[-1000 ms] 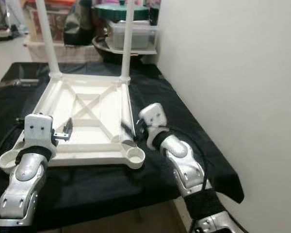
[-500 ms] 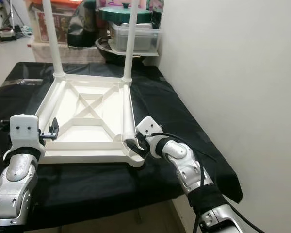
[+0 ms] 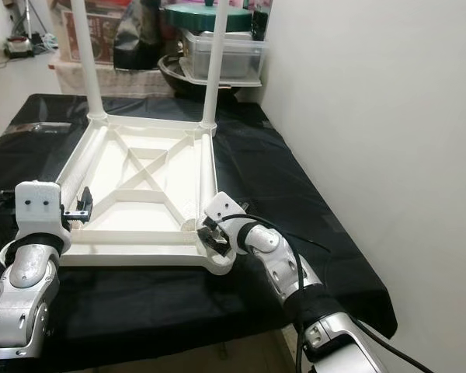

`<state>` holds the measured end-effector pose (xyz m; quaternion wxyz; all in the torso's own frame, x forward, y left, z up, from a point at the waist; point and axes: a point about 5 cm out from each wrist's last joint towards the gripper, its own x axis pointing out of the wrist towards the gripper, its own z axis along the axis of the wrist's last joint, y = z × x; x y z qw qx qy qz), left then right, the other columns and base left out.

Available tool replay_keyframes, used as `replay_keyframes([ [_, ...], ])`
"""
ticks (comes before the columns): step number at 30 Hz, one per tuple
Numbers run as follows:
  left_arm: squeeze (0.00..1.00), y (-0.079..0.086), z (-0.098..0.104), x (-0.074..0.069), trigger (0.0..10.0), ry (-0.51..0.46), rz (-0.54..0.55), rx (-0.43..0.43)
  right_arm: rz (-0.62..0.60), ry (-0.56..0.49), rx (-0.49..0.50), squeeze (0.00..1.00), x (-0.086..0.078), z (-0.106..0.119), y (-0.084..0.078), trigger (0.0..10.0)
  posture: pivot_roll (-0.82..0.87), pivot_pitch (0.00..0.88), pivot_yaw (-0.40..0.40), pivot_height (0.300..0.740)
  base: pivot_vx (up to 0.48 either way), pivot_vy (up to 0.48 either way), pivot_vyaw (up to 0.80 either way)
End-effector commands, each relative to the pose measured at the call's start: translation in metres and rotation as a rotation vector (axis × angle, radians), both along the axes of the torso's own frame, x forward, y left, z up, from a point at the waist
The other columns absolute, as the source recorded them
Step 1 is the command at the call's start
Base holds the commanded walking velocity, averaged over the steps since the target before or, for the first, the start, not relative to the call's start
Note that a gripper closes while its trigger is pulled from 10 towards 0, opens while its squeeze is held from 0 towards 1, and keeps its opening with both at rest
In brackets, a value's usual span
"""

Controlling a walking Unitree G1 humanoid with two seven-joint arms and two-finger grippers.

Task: Building children table

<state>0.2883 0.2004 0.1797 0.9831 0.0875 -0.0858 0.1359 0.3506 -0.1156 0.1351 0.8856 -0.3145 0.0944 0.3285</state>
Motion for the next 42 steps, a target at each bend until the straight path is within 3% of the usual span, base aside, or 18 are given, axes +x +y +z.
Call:
replay_keyframes([
  [1, 0.00, 0.001, -0.002, 0.001, 10.0, 0.014, 0.010, 0.012, 0.008, 0.035, -0.079, 0.00, 0.000, -0.009, -0.008, 10.0, 0.07, 0.000, -0.145, 0.740, 0.000, 0.000, 0.00],
  [10, 0.00, 0.000, -0.002, 0.002, 10.0, 0.014, 0.007, 0.019, -0.042, 0.026, -0.158, 0.00, 0.011, -0.010, -0.020, 10.0, 0.06, 0.000, -0.144, 0.740, 0.000, 0.000, 0.00],
  [12, 0.00, 0.000, -0.002, 0.002, 10.0, 0.013, 0.008, 0.021, -0.049, 0.022, -0.217, 0.00, 0.012, -0.014, -0.023, 10.0, 0.06, 0.000, -0.144, 0.740, 0.000, 0.000, 0.00],
  [16, 0.00, 0.000, -0.001, 0.002, 10.0, 0.013, 0.008, 0.022, -0.076, 0.015, -0.221, 0.00, 0.014, -0.014, -0.025, 10.0, 0.07, 0.000, -0.146, 0.740, 0.000, 0.000, 0.00],
  [19, 0.00, 0.000, -0.001, 0.002, 10.0, 0.013, 0.007, 0.023, -0.116, 0.007, -0.201, 0.00, 0.018, -0.011, -0.026, 10.0, 0.07, 0.000, -0.146, 0.740, 0.000, 0.000, 0.00],
  [21, 0.00, -0.001, -0.002, 0.001, 10.0, 0.013, 0.003, 0.023, -0.218, -0.062, -0.130, 0.00, 0.026, -0.001, -0.028, 10.0, 0.06, 0.000, -0.141, 0.740, 0.000, 0.000, 0.00],
  [23, 0.00, -0.001, -0.002, 0.001, 10.0, 0.013, 0.003, 0.023, -0.218, -0.062, -0.130, 0.00, 0.026, -0.001, -0.028, 10.0, 0.06, 0.000, -0.141, 0.740, 0.000, 0.000, 0.00],
  [25, 0.00, -0.002, -0.002, 0.001, 10.0, 0.014, 0.000, 0.022, -0.312, -0.118, -0.048, 0.00, 0.031, 0.008, -0.029, 10.0, 0.06, 0.000, -0.141, 0.740, 0.000, 0.000, 0.00],
  [26, 0.00, -0.003, -0.002, 0.001, 10.0, 0.014, -0.001, 0.022, -0.348, -0.132, 0.011, 0.00, 0.032, 0.010, -0.026, 8.7, 0.06, 0.000, -0.138, 0.740, 0.000, 0.000, 0.00],
  [29, 0.00, -0.003, -0.002, 0.001, 10.0, 0.015, -0.002, 0.022, -0.367, -0.136, 0.047, 0.00, 0.031, 0.010, -0.024, 8.7, 0.06, 0.000, -0.139, 0.740, 0.000, 0.000, 0.00],
  [30, 0.00, -0.003, -0.002, 0.001, 10.0, 0.015, -0.002, 0.022, -0.380, -0.141, 0.088, 0.00, 0.029, 0.008, -0.019, 3.0, 0.06, 0.000, -0.141, 0.740, 0.000, 0.000, 0.00],
  [31, 0.00, -0.004, -0.002, 0.001, 10.0, 0.015, 0.000, 0.022, -0.383, -0.146, 0.121, 0.00, 0.027, 0.006, -0.014, 0.0, 0.07, 0.000, -0.142, 0.740, 0.000, 0.000, 0.00],
  [42, 0.00, -0.002, -0.004, 0.001, 10.0, 0.022, 0.012, 0.028, -0.393, -0.122, 0.203, 0.00, 0.019, -0.008, -0.001, 0.0, 0.06, 0.000, -0.144, 0.740, 0.000, 0.000, 0.00],
])
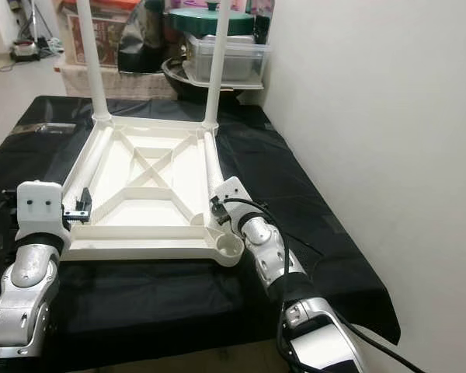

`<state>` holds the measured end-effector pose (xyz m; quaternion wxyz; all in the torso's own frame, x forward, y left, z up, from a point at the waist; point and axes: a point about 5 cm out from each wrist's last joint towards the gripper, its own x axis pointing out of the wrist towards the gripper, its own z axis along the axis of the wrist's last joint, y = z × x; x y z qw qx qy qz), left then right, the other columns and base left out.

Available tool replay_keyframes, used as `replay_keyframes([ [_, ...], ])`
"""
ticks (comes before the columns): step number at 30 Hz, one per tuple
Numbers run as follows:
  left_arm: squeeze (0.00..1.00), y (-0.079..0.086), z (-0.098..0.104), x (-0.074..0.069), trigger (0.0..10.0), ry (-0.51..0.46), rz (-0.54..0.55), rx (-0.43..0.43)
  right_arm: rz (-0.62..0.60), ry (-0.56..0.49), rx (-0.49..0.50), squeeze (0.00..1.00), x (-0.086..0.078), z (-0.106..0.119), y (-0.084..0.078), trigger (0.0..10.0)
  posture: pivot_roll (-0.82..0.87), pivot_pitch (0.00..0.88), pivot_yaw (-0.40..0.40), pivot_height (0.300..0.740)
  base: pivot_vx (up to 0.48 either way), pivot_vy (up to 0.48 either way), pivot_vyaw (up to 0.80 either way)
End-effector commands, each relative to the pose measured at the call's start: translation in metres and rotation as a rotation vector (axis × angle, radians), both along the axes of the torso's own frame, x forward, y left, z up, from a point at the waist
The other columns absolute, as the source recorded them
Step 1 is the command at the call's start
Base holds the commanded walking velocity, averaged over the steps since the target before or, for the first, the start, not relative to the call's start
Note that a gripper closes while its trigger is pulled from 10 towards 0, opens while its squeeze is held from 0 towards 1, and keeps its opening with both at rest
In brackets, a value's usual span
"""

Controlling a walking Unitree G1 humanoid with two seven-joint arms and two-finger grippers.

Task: Building children table

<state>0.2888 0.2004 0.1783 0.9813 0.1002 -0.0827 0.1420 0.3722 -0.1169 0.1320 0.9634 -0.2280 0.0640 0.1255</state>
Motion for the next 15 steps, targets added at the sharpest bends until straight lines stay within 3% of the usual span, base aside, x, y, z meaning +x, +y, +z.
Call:
replay_keyframes([
  [1, 0.00, -0.002, -0.002, 0.000, 10.0, 0.014, -0.003, 0.005, 0.022, 0.013, 0.019, 0.00, -0.002, -0.004, 0.001, 0.0, 0.06, 0.000, -0.144, 0.740, 0.000, 0.000, 0.00],
  [7, 0.00, -0.002, -0.002, 0.000, 10.0, 0.015, -0.002, 0.007, 0.023, 0.019, 0.027, 0.00, -0.004, -0.009, 0.005, 0.0, 0.07, 0.000, -0.147, 0.740, 0.000, 0.000, 0.00],
  [10, 0.00, 0.001, -0.002, 0.000, 10.0, 0.013, 0.007, 0.008, -0.021, -0.016, 0.059, 0.00, -0.001, -0.001, -0.002, 0.0, 0.06, 0.000, -0.143, 0.740, 0.000, 0.000, 0.00],
  [14, 0.00, -0.002, -0.002, 0.001, 10.0, 0.007, -0.014, -0.018, -0.031, -0.194, 0.216, 0.00, 0.000, 0.041, -0.036, 0.0, 0.04, 0.000, -0.127, 0.740, 0.000, 0.000, 0.00],
  [15, 0.00, -0.002, -0.002, 0.001, 10.0, 0.007, -0.014, -0.018, -0.031, -0.194, 0.216, 0.00, 0.000, 0.041, -0.036, 0.0, 0.04, 0.000, -0.127, 0.740, 0.000, 0.000, 0.00],
])
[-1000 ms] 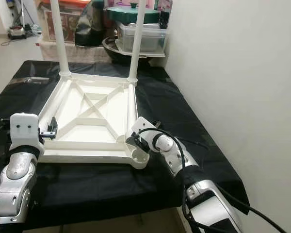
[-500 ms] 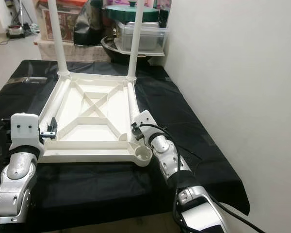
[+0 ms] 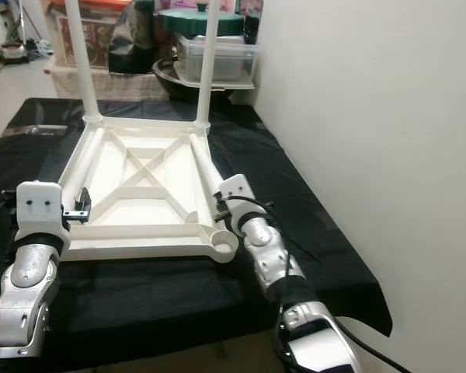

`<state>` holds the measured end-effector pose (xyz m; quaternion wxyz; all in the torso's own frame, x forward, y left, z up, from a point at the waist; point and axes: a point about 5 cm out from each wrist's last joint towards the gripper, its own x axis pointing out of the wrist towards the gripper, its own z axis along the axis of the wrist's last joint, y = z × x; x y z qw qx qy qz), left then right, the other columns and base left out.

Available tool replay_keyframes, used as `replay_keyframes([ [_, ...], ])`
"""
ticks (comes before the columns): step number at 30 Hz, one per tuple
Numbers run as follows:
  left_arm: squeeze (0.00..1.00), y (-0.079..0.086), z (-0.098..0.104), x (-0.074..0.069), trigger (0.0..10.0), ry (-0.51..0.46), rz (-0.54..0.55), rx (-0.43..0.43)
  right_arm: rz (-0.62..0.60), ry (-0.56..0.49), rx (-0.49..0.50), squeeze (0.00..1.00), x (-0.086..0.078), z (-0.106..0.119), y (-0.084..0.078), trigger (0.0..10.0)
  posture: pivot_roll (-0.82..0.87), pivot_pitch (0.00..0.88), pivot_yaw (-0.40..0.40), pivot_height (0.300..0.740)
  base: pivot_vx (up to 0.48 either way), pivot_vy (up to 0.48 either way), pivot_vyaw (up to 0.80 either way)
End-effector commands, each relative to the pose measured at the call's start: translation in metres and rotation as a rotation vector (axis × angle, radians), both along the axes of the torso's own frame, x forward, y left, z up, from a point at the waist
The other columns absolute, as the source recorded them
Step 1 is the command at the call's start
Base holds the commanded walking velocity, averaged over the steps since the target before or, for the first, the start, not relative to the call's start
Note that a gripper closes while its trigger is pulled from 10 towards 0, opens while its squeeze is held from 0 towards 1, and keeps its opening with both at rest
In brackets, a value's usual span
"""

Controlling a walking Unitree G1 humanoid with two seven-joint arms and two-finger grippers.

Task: Building children table

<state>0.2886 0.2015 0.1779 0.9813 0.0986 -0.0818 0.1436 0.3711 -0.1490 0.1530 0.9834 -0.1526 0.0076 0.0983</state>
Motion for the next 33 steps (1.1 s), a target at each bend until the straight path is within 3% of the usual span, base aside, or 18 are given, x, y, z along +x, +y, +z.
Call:
replay_keyframes([
  [1, 0.00, -0.003, -0.002, 0.001, 10.0, 0.006, -0.018, -0.020, 0.012, -0.137, 0.070, 0.00, 0.000, 0.030, -0.011, 0.0, 0.04, 0.000, -0.127, 0.740, 0.000, 0.000, 0.00],
  [6, 0.00, -0.001, -0.002, 0.000, 10.0, 0.000, -0.030, -0.068, 0.036, -0.256, 0.218, 0.00, -0.009, 0.062, -0.033, 0.0, 0.03, 0.000, -0.119, 0.740, 0.000, 0.000, 0.00],
  [8, 0.00, -0.001, -0.002, 0.000, 10.0, -0.001, -0.035, -0.080, 0.050, -0.274, 0.256, 0.00, -0.012, 0.066, -0.035, 0.0, 0.03, 0.000, -0.119, 0.740, 0.000, 0.000, 0.00],
  [9, 0.00, -0.004, 0.000, 0.000, 10.0, -0.020, -0.073, -0.164, 0.094, -0.268, 0.326, 0.00, -0.015, 0.066, -0.034, 0.0, 0.03, 0.000, -0.116, 0.740, 0.000, 0.000, 0.00],
  [11, 0.00, -0.004, 0.000, 0.000, 10.0, -0.020, -0.073, -0.164, 0.094, -0.268, 0.326, 0.00, -0.015, 0.066, -0.034, 0.0, 0.03, 0.000, -0.116, 0.740, 0.000, 0.000, 0.00],
  [12, 0.00, -0.007, 0.002, 0.000, 10.0, -0.036, -0.103, -0.224, 0.126, -0.264, 0.374, 0.00, -0.017, 0.065, -0.034, 0.0, 0.03, 0.000, -0.116, 0.740, 0.000, 0.000, 0.00],
  [13, 0.00, -0.016, 0.009, 0.000, 10.0, -0.067, -0.220, -0.390, 0.214, -0.220, 0.442, 0.00, -0.022, 0.056, -0.024, 0.0, 0.05, 0.000, -0.117, 0.740, 0.000, 0.000, 0.00],
  [14, 0.00, -0.016, 0.009, 0.000, 10.0, -0.067, -0.220, -0.390, 0.214, -0.220, 0.442, 0.00, -0.022, 0.056, -0.024, 0.0, 0.05, 0.000, -0.117, 0.740, 0.000, 0.000, 0.00],
  [15, 0.00, -0.023, 0.015, -0.001, 10.0, -0.094, -0.311, -0.499, 0.278, -0.190, 0.489, 0.00, -0.026, 0.049, -0.017, 0.0, 0.06, 0.000, -0.118, 0.740, 0.000, 0.000, 0.00],
  [16, 0.00, -0.023, 0.015, -0.001, 10.0, -0.094, -0.311, -0.499, 0.278, -0.190, 0.489, 0.00, -0.026, 0.049, -0.017, 0.0, 0.06, 0.000, -0.118, 0.740, 0.000, 0.000, 0.00],
  [18, 0.00, -0.049, 0.027, -0.013, 10.0, -0.135, -0.612, -0.734, 0.502, -0.080, 0.632, 0.00, -0.041, 0.041, 0.015, 0.0, 0.07, 0.000, -0.119, 0.740, 0.000, 0.000, 0.00],
  [19, 0.00, -0.056, 0.030, -0.018, 10.0, -0.147, -0.700, -0.800, 0.571, -0.052, 0.673, 0.00, -0.046, 0.041, 0.025, 0.0, 0.07, 0.000, -0.123, 0.740, 0.000, 0.000, 0.00],
  [23, 0.00, -0.056, 0.030, -0.018, 10.0, -0.147, -0.700, -0.800, 0.571, -0.052, 0.673, 0.00, -0.046, 0.041, 0.025, 0.0, 0.07, 0.000, -0.123, 0.740, 0.000, 0.000, 0.00],
  [24, 0.00, -0.061, 0.032, -0.022, 10.0, -0.156, -0.761, -0.853, 0.616, -0.034, 0.710, 0.00, -0.050, 0.041, 0.031, 0.0, 0.08, 0.000, -0.126, 0.740, 0.000, 0.000, 0.00],
  [25, 0.00, -0.061, 0.032, -0.022, 10.0, -0.156, -0.761, -0.853, 0.616, -0.034, 0.710, 0.00, -0.050, 0.041, 0.031, 0.0, 0.08, 0.000, -0.126, 0.740, 0.000, 0.000, 0.00],
  [27, 0.00, -0.067, 0.033, -0.022, 10.0, -0.155, -0.814, -0.928, 0.749, 0.022, 0.769, 0.00, -0.060, 0.038, 0.041, 0.0, 0.08, 0.000, -0.122, 0.740, 0.000, 0.000, 0.00],
  [29, 0.00, -0.067, 0.033, -0.022, 10.0, -0.155, -0.814, -0.928, 0.749, 0.022, 0.769, 0.00, -0.060, 0.038, 0.041, 0.0, 0.08, 0.000, -0.122, 0.740, 0.000, 0.000, 0.00],
  [33, 0.00, -0.067, 0.031, -0.019, 10.0, -0.143, -0.825, -0.990, 0.879, 0.105, 0.780, 0.00, -0.075, 0.027, 0.048, 0.0, 0.08, 0.000, -0.113, 0.740, 0.000, 0.000, 0.00],
])
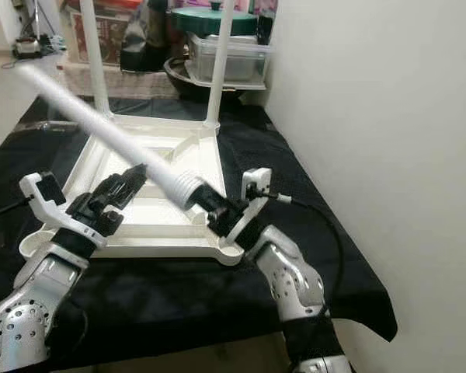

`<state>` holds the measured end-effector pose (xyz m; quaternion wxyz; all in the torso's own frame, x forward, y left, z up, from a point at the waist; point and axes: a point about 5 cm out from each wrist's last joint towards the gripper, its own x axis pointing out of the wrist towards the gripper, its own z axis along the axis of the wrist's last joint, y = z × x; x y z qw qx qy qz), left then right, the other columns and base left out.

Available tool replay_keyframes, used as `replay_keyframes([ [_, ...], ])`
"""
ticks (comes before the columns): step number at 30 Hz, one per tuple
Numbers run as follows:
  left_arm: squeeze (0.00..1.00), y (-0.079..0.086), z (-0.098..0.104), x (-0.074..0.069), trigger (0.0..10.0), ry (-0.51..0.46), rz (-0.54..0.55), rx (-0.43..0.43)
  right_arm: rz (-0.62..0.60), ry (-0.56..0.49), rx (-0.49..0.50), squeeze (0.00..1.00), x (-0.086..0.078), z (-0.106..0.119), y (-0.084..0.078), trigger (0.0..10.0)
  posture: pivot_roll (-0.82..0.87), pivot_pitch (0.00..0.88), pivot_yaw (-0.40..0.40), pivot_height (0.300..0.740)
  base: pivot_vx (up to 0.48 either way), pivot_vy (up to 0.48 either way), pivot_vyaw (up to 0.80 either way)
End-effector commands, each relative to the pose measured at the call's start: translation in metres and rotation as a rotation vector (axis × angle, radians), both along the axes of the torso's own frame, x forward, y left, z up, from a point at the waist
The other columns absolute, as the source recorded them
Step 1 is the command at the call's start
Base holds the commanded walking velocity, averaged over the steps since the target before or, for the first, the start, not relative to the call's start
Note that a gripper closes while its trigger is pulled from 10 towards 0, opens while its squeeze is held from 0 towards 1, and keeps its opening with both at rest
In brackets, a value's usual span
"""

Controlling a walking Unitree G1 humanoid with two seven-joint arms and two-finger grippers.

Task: Building children table

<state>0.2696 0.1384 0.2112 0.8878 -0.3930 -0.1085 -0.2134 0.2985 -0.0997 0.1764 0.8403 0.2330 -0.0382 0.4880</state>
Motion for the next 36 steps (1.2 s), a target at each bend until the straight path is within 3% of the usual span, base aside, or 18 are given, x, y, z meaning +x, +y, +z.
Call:
replay_keyframes([
  [1, 0.00, -0.004, -0.003, 0.000, 10.0, 0.014, -0.022, -0.043, 0.025, -0.013, 0.015, 0.00, -0.003, 0.003, -0.002, 0.0, 0.08, 0.000, -0.113, 0.740, 0.000, 0.000, 0.00],
  [7, 0.00, 0.016, 0.003, 0.000, 10.0, 0.011, 0.007, -0.154, 0.194, 0.024, 0.006, 0.00, -0.026, -0.012, -0.003, 0.0, 0.08, 0.000, -0.111, 0.740, 0.000, 0.000, 0.00],
  [9, 0.00, 0.026, 0.003, 0.001, 10.0, 0.016, 0.061, -0.164, 0.212, 0.043, 0.000, 0.00, -0.028, -0.017, -0.006, 0.0, 0.08, 0.000, -0.112, 0.740, 0.000, 0.000, 0.00],
  [11, 0.00, 0.026, 0.003, 0.001, 10.0, 0.016, 0.061, -0.164, 0.212, 0.043, 0.000, 0.00, -0.028, -0.017, -0.006, 0.0, 0.08, 0.000, -0.112, 0.740, 0.000, 0.000, 0.00],
  [15, 0.00, 0.059, 0.009, 0.004, 10.0, 0.006, 0.178, -0.212, 0.235, 0.077, -0.033, 0.00, -0.030, -0.025, -0.018, 0.0, 0.09, 0.000, -0.120, 0.740, 0.000, 0.000, 0.00],
  [20, 0.00, 0.076, 0.008, 0.004, 10.0, 0.003, 0.227, -0.222, 0.265, 0.075, -0.059, 0.00, -0.031, -0.025, -0.028, 0.0, 0.09, 0.000, -0.124, 0.740, 0.000, 0.000, 0.00],
  [29, 0.00, 0.080, 0.010, 0.004, 10.0, -0.001, 0.228, -0.243, 0.278, 0.063, -0.091, 0.00, -0.029, -0.022, -0.038, 0.0, 0.09, 0.000, -0.125, 0.740, 0.000, 0.000, 0.00],
  [30, 0.00, 0.080, 0.010, 0.004, 8.5, -0.003, 0.229, -0.249, 0.276, 0.061, -0.096, 0.00, -0.028, -0.021, -0.040, 0.0, 0.09, 0.000, -0.126, 0.740, 0.000, 0.000, 0.00],
  [31, 0.00, 0.080, 0.010, 0.004, 8.5, -0.003, 0.229, -0.249, 0.276, 0.061, -0.096, 0.00, -0.028, -0.021, -0.040, 0.0, 0.09, 0.000, -0.126, 0.740, 0.000, 0.000, 0.00],
  [32, 0.00, 0.082, 0.011, 0.004, 4.7, -0.008, 0.231, -0.256, 0.273, 0.060, -0.100, 0.00, -0.027, -0.021, -0.042, 0.0, 0.09, 0.000, -0.126, 0.740, 0.000, 0.000, 0.00],
  [34, 0.00, 0.082, 0.011, 0.004, 4.7, -0.008, 0.231, -0.256, 0.273, 0.060, -0.100, 0.00, -0.027, -0.021, -0.042, 0.0, 0.09, 0.000, -0.126, 0.740, 0.000, 0.000, 0.00],
  [35, 0.00, 0.085, 0.012, 0.004, 0.0, -0.013, 0.243, -0.267, 0.267, 0.060, -0.106, 0.00, -0.026, -0.022, -0.045, 0.0, 0.09, 0.000, -0.127, 0.740, 0.000, 0.000, 0.00],
  [36, 0.00, 0.085, 0.012, 0.004, 0.0, -0.013, 0.243, -0.267, 0.267, 0.060, -0.106, 0.00, -0.026, -0.022, -0.045, 0.0, 0.09, 0.000, -0.127, 0.740, 0.000, 0.000, 0.00],
])
